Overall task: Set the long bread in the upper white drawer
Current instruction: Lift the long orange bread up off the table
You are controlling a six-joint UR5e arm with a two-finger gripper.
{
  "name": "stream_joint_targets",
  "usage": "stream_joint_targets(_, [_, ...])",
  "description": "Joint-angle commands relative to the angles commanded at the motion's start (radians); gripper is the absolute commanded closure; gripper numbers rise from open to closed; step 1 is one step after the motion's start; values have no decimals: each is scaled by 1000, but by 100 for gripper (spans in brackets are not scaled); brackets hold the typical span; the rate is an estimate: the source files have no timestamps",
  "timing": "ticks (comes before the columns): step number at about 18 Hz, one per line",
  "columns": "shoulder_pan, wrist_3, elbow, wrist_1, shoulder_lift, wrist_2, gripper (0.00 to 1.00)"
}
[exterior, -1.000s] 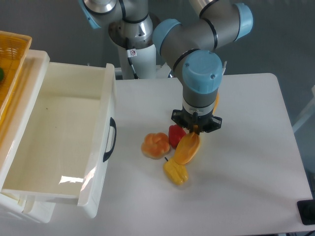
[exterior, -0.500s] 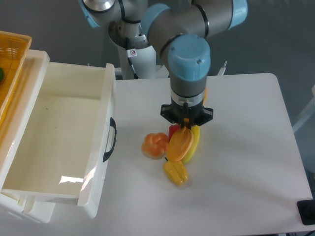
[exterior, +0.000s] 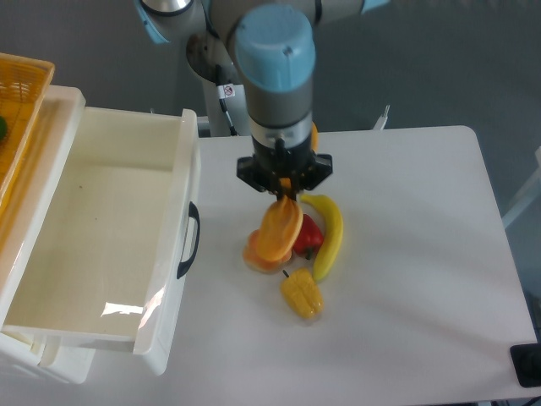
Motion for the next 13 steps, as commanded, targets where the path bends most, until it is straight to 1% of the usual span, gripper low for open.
stream_joint_targets(4, [-8,-34,12,0,15,-14,100])
stream_joint_targets(6, [-8,-90,46,2,15,-66,100])
stream_joint_targets(8, [-11,-126,67,3,12,-80,100])
stream_joint_targets(13, [-23,-158,67,9,14,-116,100])
